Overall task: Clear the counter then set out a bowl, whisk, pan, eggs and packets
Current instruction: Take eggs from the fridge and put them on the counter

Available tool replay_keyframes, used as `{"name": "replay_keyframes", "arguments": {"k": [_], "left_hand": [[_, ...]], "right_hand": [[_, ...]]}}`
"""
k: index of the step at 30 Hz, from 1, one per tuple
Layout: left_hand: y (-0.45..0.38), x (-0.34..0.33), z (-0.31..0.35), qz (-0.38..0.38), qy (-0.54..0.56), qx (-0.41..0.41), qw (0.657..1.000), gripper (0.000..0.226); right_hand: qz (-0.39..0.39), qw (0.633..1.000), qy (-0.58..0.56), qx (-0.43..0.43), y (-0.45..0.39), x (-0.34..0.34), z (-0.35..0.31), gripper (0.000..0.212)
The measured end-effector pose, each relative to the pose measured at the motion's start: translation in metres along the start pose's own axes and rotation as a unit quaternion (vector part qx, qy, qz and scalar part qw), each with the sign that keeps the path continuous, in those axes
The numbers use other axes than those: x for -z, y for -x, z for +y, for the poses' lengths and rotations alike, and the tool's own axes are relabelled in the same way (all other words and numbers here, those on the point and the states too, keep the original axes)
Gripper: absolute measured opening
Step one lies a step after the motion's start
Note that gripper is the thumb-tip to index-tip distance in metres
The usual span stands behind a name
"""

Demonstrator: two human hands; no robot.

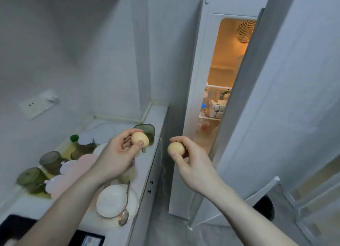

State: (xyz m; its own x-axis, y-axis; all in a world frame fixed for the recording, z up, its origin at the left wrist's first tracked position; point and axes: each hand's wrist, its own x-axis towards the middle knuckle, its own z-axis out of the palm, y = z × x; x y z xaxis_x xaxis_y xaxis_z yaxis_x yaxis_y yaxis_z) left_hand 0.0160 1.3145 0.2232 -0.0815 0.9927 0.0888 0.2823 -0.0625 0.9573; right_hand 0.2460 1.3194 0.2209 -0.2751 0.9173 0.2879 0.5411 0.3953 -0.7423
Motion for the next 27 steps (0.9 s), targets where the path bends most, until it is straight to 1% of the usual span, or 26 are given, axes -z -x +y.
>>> {"name": "replay_keyframes", "arguments": {"k": [1, 6, 11, 15, 17, 27], "left_hand": [[0.001, 0.009, -0.003, 0.022, -0.008, 0.004, 1.000, 0.026], [0.003, 0.028, -0.009, 0.078, -0.029, 0.014, 0.996, 0.028], [-0.003, 0.034, -0.010, 0.117, -0.053, 0.026, 0.991, 0.029], [-0.011, 0.030, -0.006, 0.148, -0.060, 0.026, 0.987, 0.028], [-0.014, 0.026, -0.004, 0.162, -0.063, 0.029, 0.984, 0.028], [-0.032, -0.011, 0.002, 0.269, -0.083, 0.067, 0.957, 0.028]], "right_hand": [[-0.011, 1.000, -0.010, 0.004, -0.014, -0.006, 0.000, 0.024], [-0.038, 0.999, -0.019, 0.016, -0.063, -0.021, 0.011, 0.022], [-0.074, 0.997, -0.021, 0.026, -0.107, -0.030, 0.022, 0.023], [-0.117, 0.992, -0.029, 0.042, -0.139, -0.031, 0.029, 0.024], [-0.124, 0.990, -0.032, 0.051, -0.153, -0.032, 0.034, 0.024], [-0.213, 0.971, -0.044, 0.102, -0.217, -0.032, 0.064, 0.025]]}}
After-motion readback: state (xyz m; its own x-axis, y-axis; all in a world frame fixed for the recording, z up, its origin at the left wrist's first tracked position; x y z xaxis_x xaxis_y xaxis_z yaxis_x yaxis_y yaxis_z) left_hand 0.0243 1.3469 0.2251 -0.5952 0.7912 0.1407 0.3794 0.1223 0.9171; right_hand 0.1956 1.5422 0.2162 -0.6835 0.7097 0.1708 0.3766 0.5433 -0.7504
